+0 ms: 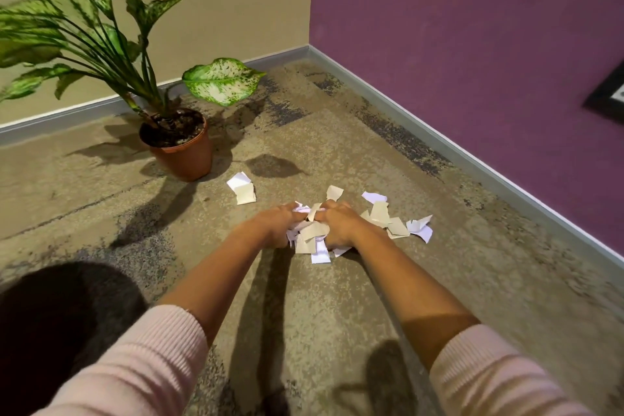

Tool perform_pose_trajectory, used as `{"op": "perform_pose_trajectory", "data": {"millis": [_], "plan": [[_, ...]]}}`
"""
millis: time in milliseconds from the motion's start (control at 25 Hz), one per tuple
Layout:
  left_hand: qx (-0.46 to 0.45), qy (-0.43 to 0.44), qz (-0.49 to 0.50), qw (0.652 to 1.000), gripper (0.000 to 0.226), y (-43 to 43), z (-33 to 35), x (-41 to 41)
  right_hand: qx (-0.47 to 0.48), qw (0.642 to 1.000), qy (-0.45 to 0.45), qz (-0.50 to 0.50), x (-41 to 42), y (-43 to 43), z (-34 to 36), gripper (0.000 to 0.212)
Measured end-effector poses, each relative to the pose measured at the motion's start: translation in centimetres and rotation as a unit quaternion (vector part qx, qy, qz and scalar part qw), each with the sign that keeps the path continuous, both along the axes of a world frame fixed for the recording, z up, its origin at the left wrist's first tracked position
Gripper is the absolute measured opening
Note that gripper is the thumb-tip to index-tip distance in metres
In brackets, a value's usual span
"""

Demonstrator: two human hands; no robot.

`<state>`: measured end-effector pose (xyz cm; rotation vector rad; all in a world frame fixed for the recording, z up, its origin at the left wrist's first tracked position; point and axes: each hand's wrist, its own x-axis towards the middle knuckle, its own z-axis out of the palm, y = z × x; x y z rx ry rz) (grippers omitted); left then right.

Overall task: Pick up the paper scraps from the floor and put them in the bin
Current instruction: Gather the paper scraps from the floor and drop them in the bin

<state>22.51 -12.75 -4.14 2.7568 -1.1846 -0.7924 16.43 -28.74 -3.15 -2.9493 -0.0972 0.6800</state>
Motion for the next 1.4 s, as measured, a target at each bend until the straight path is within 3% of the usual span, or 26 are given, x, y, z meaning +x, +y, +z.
{"op": "perform_pose_trajectory", "data": {"millis": [240,400,480,600,720,800,880,1120,1400], "plan": [[-0.002,-0.001,0.005,1.000,0.077,1.8,0.3,-4.6,-0.006,1.000,0.017,-0.004,-4.3,1.0,-0.2,0.074],[-0.021,-0.053,0.032,0.998,0.089,2.8,0.6,-5.3,0.034,0.999,-0.025,-0.027,-5.2,0.0,0.1,0.080],[-0.018,-0.081,0.068,0.994,0.108,3.0,0.6,-5.2,0.056,0.996,-0.029,-0.057,-5.4,-0.8,0.4,0.100],[0.002,-0.051,0.082,0.995,0.136,2.8,0.3,-4.9,0.062,0.992,0.043,-0.102,-5.7,-1.4,0.7,0.132],[0.015,-0.004,0.072,0.997,0.147,1.7,0.2,-4.9,0.063,0.986,0.092,-0.120,-5.6,-0.7,0.7,0.142],[0.028,-0.001,0.067,0.997,0.139,0.7,0.0,-5.2,0.035,0.988,0.099,-0.114,-5.4,0.1,0.4,0.138],[0.038,-0.026,0.056,0.997,0.121,0.3,-0.4,-5.4,0.008,0.989,0.094,-0.111,-5.4,0.7,-0.3,0.119],[-0.048,-0.040,0.094,0.994,0.062,0.4,-1.0,-5.6,0.035,0.990,0.012,-0.135,-5.5,1.3,-1.8,0.081],[-0.112,-0.039,0.150,0.981,0.030,0.5,-0.8,-8.6,0.070,0.975,-0.049,-0.205,-7.1,2.3,-3.0,0.045]]}}
